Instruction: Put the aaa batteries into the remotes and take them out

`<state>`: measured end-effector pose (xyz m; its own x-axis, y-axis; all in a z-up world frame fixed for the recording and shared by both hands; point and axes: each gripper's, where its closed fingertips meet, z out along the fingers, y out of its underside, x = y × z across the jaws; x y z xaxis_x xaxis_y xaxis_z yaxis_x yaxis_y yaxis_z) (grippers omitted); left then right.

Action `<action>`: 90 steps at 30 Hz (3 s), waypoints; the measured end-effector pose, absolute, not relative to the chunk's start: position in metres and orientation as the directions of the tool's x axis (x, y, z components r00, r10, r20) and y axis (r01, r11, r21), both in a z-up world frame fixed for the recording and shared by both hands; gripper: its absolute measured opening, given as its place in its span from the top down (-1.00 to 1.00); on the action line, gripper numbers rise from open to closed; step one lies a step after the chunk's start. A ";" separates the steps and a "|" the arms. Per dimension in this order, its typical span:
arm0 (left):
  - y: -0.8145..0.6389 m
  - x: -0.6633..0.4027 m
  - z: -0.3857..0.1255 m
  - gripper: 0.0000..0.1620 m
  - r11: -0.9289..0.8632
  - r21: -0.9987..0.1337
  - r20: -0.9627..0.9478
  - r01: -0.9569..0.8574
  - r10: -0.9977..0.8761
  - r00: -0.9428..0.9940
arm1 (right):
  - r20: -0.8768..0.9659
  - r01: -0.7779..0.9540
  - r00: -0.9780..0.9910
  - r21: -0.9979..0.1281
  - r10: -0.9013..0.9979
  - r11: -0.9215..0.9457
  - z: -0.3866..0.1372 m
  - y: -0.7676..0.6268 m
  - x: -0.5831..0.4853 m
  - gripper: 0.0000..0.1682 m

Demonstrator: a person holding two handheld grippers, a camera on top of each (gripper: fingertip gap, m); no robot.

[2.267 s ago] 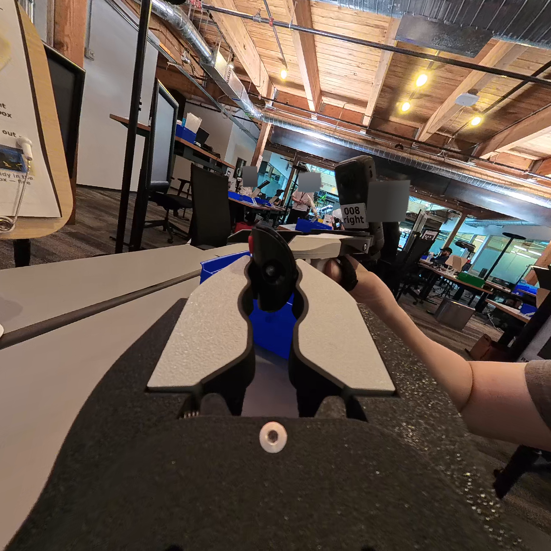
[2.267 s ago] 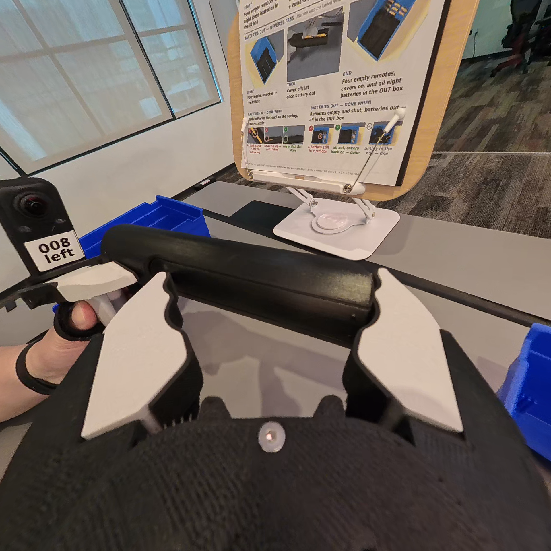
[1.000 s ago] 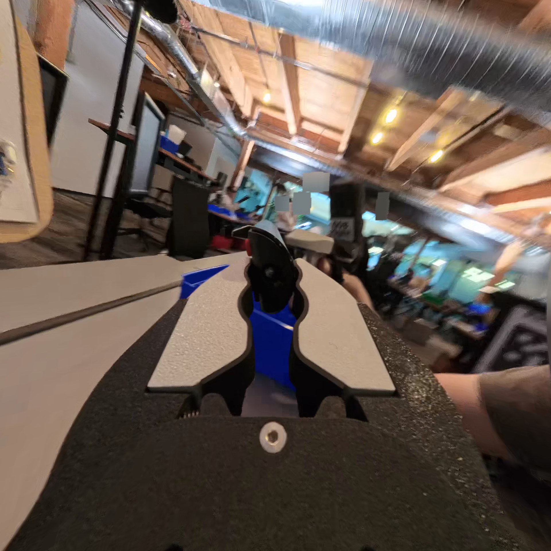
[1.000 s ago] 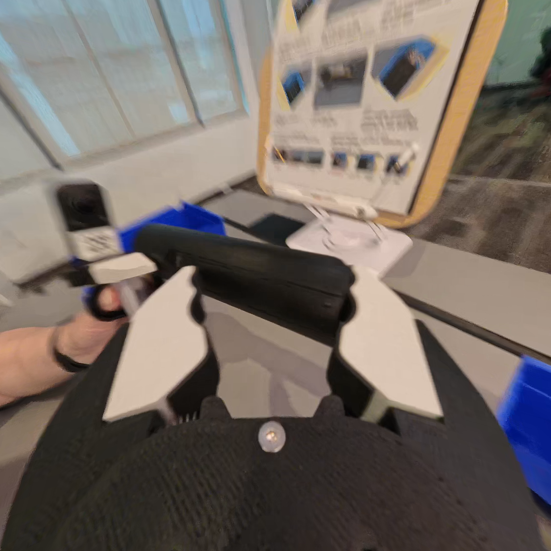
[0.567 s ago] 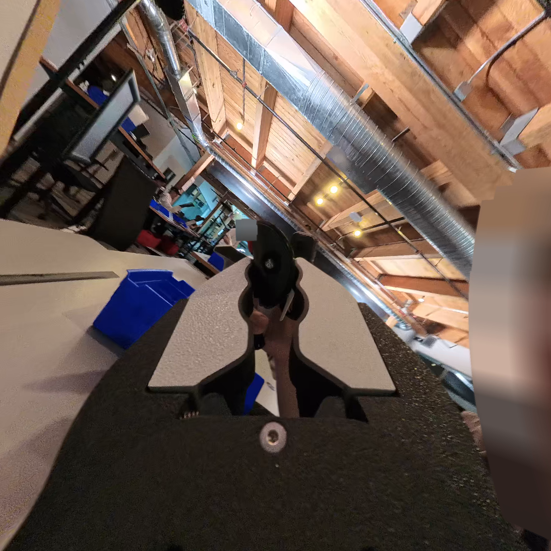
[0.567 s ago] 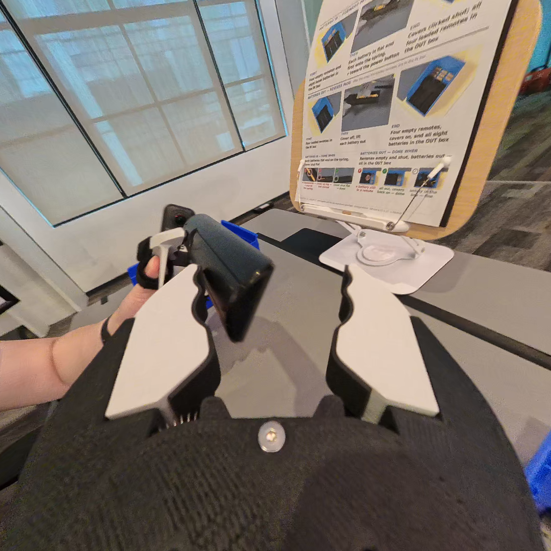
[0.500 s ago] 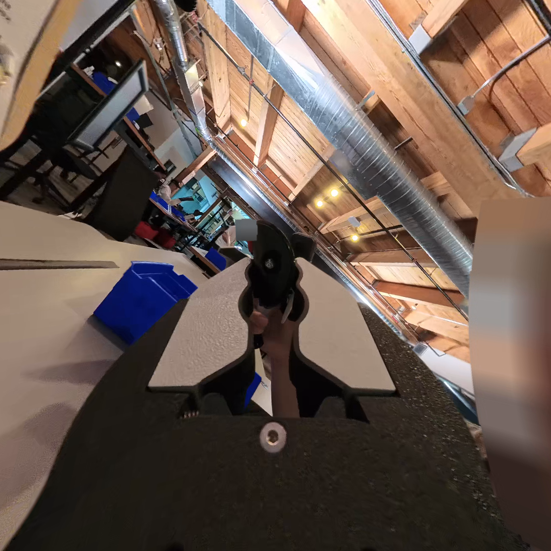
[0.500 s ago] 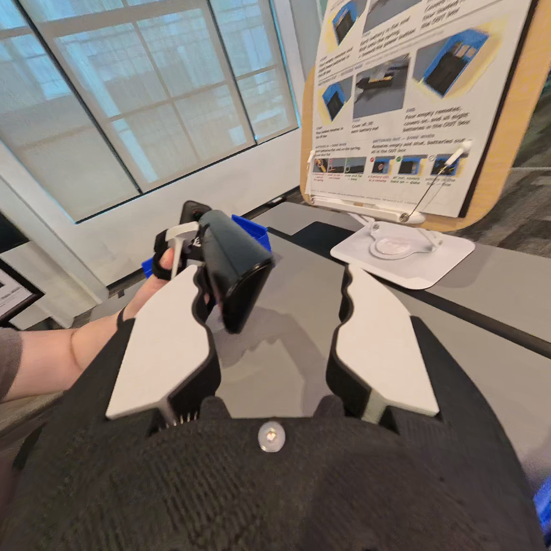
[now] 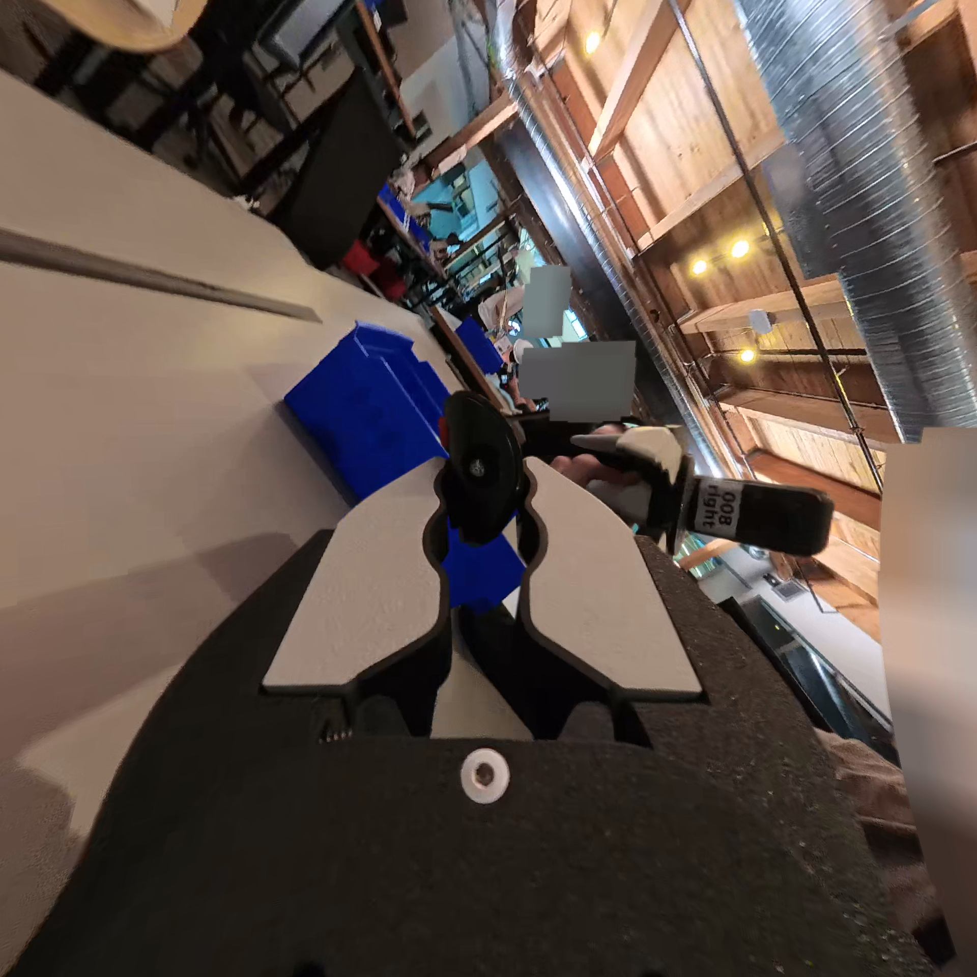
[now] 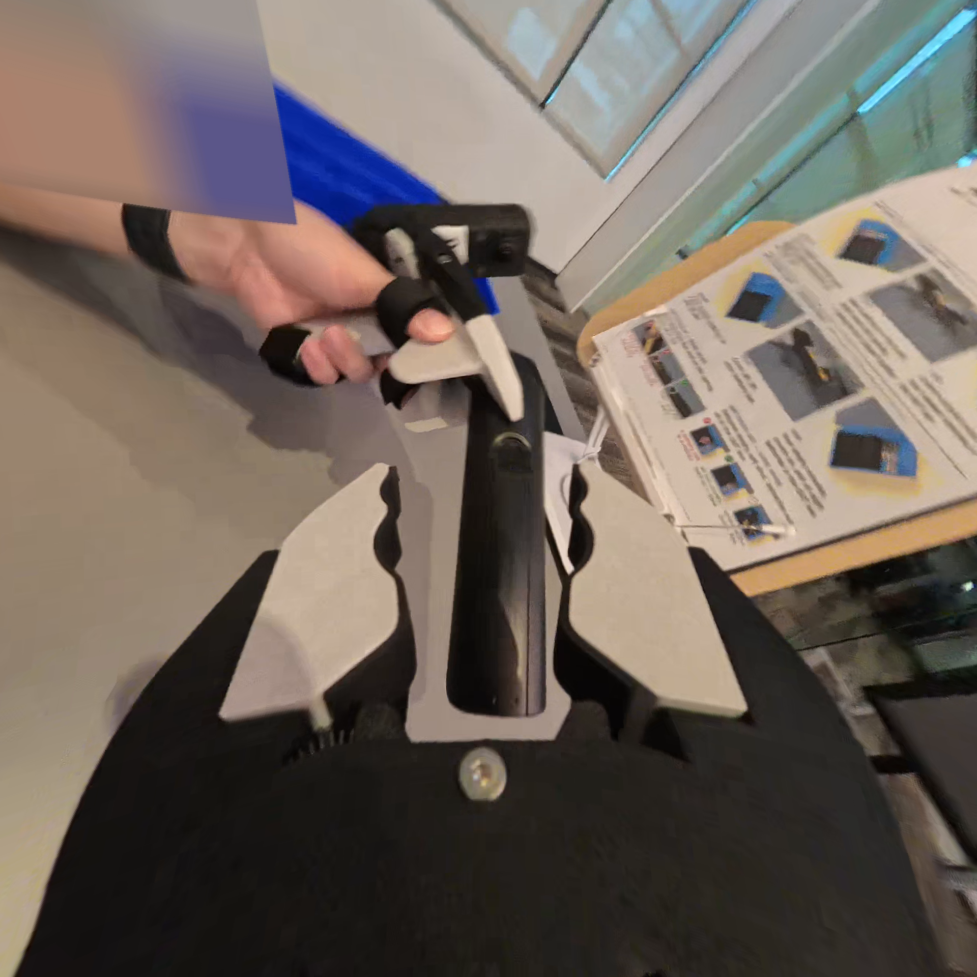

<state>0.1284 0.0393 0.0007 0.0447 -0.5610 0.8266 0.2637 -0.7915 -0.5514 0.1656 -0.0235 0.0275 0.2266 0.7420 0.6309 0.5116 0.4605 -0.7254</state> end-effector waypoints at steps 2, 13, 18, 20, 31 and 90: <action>0.038 0.132 -0.011 0.72 -0.815 -0.541 0.838 0.206 -0.542 0.059 | 0.692 0.584 0.153 -0.639 0.706 0.500 0.008 -0.024 0.156 0.29; 0.034 0.141 -0.033 0.72 -0.861 -0.498 0.867 0.103 -0.495 0.057 | 0.775 0.777 0.033 -0.417 0.631 0.471 -0.051 -0.002 0.147 0.28; 0.030 0.142 -0.027 0.72 -0.857 -0.505 0.863 0.101 -0.503 0.047 | 0.774 0.772 0.038 -0.424 0.632 0.473 -0.051 -0.001 0.146 0.28; 0.029 0.142 -0.023 0.73 -0.868 -0.485 0.874 0.107 -0.485 0.022 | 0.791 0.773 0.032 -0.407 0.612 0.486 -0.048 -0.002 0.147 0.30; 0.043 0.128 -0.011 0.72 -0.826 -0.524 0.847 0.206 -0.531 0.022 | 0.635 0.672 0.264 -0.661 0.726 0.334 -0.018 0.005 0.154 0.26; 0.019 0.112 0.062 0.72 -0.536 -0.764 0.556 0.358 -0.829 -0.054 | -0.631 -0.266 0.064 -0.757 0.773 -0.596 0.042 0.011 0.175 0.69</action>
